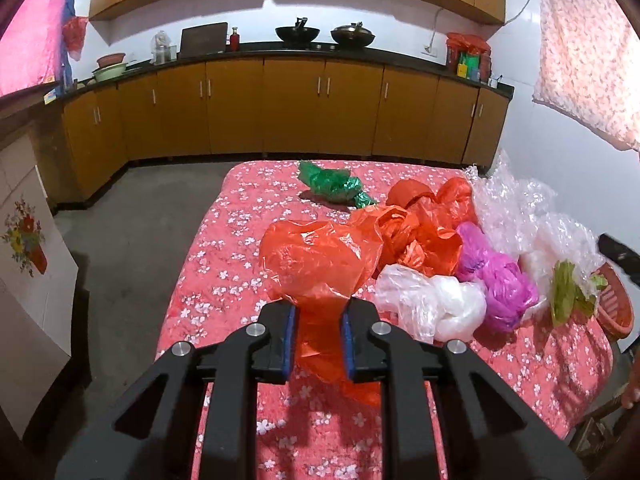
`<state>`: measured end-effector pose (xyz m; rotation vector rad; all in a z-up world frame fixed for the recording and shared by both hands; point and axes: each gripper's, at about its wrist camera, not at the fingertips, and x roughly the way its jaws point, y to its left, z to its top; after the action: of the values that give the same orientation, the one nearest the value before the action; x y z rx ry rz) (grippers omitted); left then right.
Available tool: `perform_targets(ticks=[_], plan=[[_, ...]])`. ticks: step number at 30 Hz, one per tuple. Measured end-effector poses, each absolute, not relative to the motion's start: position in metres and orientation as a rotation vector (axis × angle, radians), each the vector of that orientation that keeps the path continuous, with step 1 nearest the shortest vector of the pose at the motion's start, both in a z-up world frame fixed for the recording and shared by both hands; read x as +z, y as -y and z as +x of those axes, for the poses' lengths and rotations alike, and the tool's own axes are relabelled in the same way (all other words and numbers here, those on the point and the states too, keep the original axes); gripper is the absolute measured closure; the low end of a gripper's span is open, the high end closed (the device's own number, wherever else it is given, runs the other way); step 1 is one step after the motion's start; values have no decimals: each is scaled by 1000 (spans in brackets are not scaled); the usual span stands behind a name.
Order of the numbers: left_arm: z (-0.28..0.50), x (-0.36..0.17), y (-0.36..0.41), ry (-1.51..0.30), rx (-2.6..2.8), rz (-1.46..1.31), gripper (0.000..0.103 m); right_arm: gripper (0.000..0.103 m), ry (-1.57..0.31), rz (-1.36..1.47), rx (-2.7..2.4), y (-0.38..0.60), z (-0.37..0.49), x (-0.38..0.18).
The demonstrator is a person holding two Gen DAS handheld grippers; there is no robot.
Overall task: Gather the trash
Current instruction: 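Grasp the clear bubble wrap with the right tool while the left tool lifts the orange bag, then carry both bags over the red basket and open both tools to drop them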
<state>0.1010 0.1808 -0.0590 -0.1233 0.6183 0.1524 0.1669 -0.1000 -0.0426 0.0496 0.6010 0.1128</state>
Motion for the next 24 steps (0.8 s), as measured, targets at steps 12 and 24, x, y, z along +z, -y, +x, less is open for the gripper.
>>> perform_targets(ticks=[12,24], plan=[[105,-52,-177,-604,141,-112,85,89,-668,26,140,95,187,-56],[107,-24,-165,-544,120,-76,85,91,-506,82,165,117,180,4]])
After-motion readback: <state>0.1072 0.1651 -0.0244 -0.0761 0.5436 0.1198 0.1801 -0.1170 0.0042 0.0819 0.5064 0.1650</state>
